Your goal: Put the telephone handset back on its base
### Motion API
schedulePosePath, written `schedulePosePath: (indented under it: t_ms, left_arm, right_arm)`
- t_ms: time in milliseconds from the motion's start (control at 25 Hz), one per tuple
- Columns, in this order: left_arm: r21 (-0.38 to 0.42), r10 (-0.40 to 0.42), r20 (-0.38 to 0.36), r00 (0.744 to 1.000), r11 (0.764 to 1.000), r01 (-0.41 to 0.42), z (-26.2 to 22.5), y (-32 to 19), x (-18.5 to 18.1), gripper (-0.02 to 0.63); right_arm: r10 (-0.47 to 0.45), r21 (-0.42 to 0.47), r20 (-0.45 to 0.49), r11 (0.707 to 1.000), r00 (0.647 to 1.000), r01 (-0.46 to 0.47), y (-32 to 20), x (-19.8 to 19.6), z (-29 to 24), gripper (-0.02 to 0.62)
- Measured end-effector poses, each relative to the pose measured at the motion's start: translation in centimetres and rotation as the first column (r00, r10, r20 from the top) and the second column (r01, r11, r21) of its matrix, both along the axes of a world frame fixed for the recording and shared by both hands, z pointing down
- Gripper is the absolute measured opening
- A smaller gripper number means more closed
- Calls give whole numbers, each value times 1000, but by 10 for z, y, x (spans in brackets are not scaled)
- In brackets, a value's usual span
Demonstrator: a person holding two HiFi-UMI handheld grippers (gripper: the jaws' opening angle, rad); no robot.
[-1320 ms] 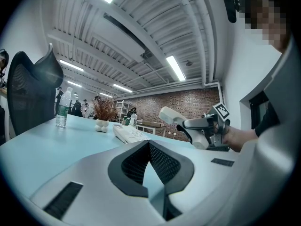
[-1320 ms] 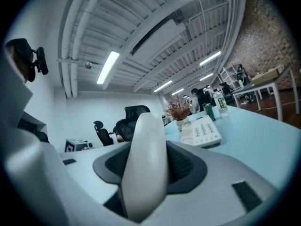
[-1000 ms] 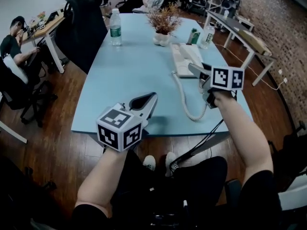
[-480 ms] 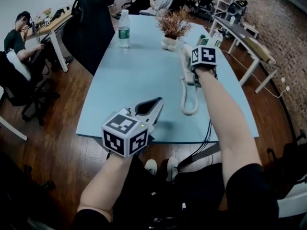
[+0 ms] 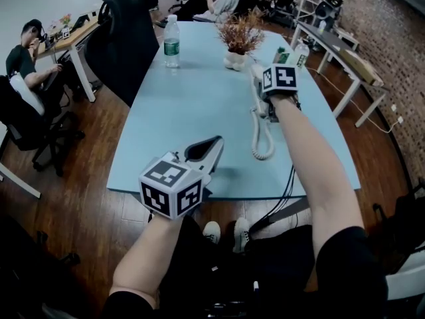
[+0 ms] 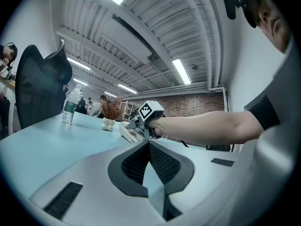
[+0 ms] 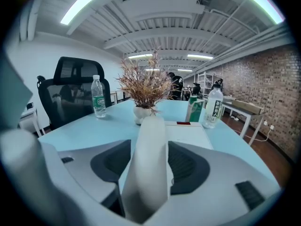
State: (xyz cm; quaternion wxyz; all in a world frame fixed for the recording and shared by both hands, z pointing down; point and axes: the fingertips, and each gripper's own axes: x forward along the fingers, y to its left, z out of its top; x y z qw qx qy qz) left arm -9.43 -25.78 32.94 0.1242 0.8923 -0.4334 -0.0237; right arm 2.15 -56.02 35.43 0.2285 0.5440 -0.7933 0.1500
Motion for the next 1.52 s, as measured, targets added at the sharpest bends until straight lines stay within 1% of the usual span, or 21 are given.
schedulePosePath:
  t_ms: [80,160,240,280,320,360,440,480,520,560,600,680,720,840,920,960,1160,1240,1280,1320,1520]
  left_arm:
    - [1,3,4,1000,1000,-3,0,1,2,-5]
    - [2,6,10,1000,1000,-6,0,2,4,-5]
    - [3,7,17,1000,1000,-7,0,3,5,-5]
    - [5,6,20,1000,1000,-6,0,3,6,-5]
    - [6,5,24,1000,1000,-5,-1,3,6,-5]
    - [7,4,27,1000,1000,-4,-1,3,6,-5]
    - [9,4,35,999,1000,-4,-1,4,7,-5]
    - [11,6,39,999,1000,-6,-1,5,9,-5]
    - [14,8,43,999,1000,-9,-2,7,11,-5]
    - [16,11,47,999,1000,-12,-3,8,13,-5]
    - [19,15,52,999,1000,-16,-4,9,16,-5]
    - [21,25,61,998,999,-26,-4,11,21,-6]
    - [22,30,66,997,999,-32,-4,12,24,-5]
    - [20,51,78,996,998,-53,-2,16,34,-5]
    - [22,66,87,994,997,-68,0,19,42,-5]
    - [21,73,93,993,997,-75,1,20,45,-5]
    - [20,101,109,989,994,-104,2,25,59,-5]
    - [25,108,109,988,994,-111,0,28,62,-5]
    - [27,109,107,988,993,-112,-1,29,62,-5]
    - [28,109,105,988,993,-112,-1,29,61,-5]
    - [27,96,100,990,995,-100,-1,26,53,-5]
  right_arm:
    - [-49,26,34,999,998,48,14,-3,-11,276]
    - [-122,52,104,992,987,117,38,-6,-23,266]
    - [-186,86,181,981,966,173,69,-3,-36,175]
    - [-206,105,211,977,956,188,85,2,-43,172]
    - [-222,125,240,972,945,197,101,8,-50,147]
    - [-238,142,277,968,931,205,118,15,-56,106]
    - [-275,171,367,959,889,226,155,29,-67,105]
    - [-294,187,409,954,864,236,174,36,-73,86]
    - [-311,205,439,948,843,243,192,45,-78,77]
    - [-327,227,455,942,828,247,210,54,-84,42]
    - [-339,249,456,936,823,248,227,64,-89,13]
    - [-356,285,461,927,812,245,257,83,-95,6]
    - [-364,293,487,925,794,243,271,89,-96,6]
    - [-390,318,574,917,721,242,306,101,-94,6]
    - [-414,340,593,906,691,252,325,103,-94,6]
    - [-426,346,588,901,688,262,332,102,-92,6]
    - [-465,352,519,881,717,317,350,93,-82,6]
    - [-468,350,514,880,719,323,351,94,-77,6]
    - [-467,349,505,879,726,323,351,94,-76,6]
    - [-466,349,495,880,734,323,351,95,-74,6]
    - [-456,328,488,886,744,328,349,97,-61,6]
